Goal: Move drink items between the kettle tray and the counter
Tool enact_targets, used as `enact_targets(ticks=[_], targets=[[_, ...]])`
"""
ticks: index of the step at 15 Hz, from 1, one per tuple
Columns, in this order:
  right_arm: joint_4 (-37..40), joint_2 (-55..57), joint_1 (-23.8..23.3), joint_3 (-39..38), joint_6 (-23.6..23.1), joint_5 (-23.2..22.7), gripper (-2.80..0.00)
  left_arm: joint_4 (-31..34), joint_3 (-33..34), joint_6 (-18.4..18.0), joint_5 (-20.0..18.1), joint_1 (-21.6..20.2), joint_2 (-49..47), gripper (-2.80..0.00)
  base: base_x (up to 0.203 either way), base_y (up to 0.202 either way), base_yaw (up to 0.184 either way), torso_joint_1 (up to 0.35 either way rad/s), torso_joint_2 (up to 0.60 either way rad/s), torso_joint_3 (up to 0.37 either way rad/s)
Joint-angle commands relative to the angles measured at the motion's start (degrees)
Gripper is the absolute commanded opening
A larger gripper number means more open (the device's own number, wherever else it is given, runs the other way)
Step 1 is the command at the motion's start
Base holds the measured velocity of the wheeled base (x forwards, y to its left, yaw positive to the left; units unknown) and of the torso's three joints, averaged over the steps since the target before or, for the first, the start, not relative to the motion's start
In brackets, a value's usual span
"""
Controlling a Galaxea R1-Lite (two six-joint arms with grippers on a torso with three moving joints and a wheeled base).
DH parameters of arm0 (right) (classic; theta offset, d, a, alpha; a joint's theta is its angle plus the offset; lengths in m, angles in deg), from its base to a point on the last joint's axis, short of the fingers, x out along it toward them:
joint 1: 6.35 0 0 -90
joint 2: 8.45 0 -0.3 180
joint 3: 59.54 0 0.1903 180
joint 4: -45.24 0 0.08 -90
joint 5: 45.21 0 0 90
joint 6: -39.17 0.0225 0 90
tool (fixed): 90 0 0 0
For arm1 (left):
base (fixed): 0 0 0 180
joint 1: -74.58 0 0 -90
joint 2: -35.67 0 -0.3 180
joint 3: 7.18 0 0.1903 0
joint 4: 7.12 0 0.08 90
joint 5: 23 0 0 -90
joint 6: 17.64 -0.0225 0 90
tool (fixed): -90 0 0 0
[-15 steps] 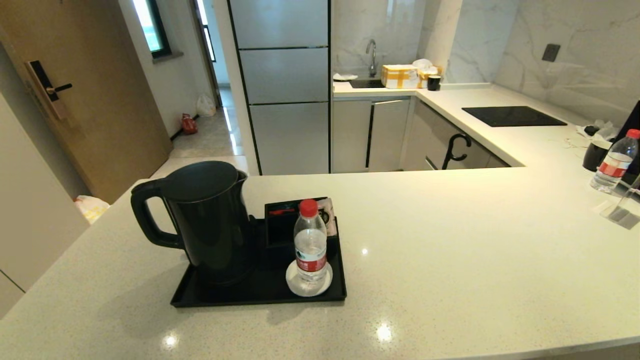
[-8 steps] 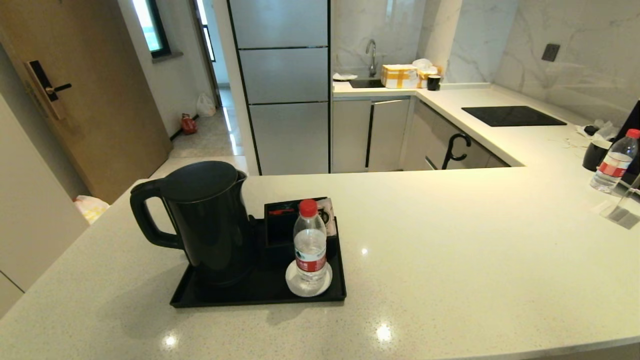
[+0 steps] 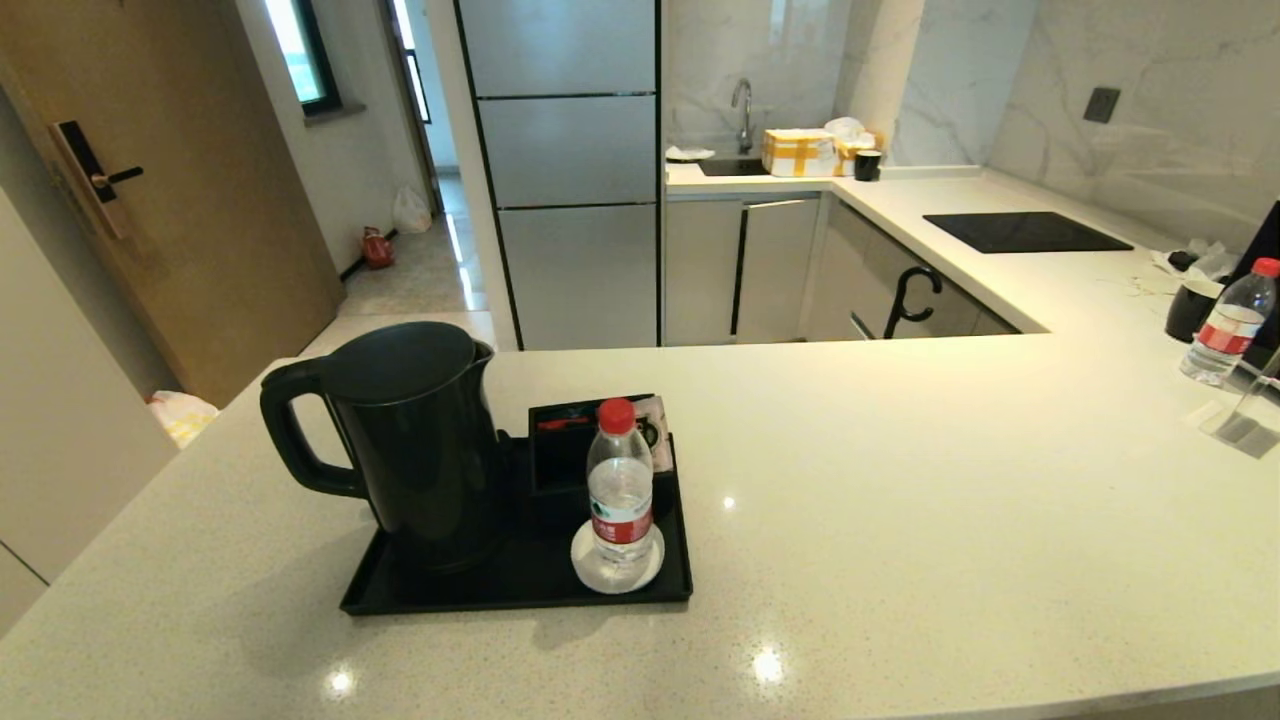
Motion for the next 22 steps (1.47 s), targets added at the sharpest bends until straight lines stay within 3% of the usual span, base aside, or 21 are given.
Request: enact_targets(ticks=[1,22], targets=[[0.0,0.1,0.0,0.0,0.0,0.0,-2.80,4.9,0.7,0.4,-0.4,0.0,0.0,-2.80,0.000,0.000,0.000,0.000,0.00,0.000],[-0.2,0.1,0.0,-0.1,-0.1,0.1,-2.80,4.5,0.8,0.9,-0.6,0.0,0.0,-2.80,0.000,0.000,0.000,0.000,0.00,0.000]])
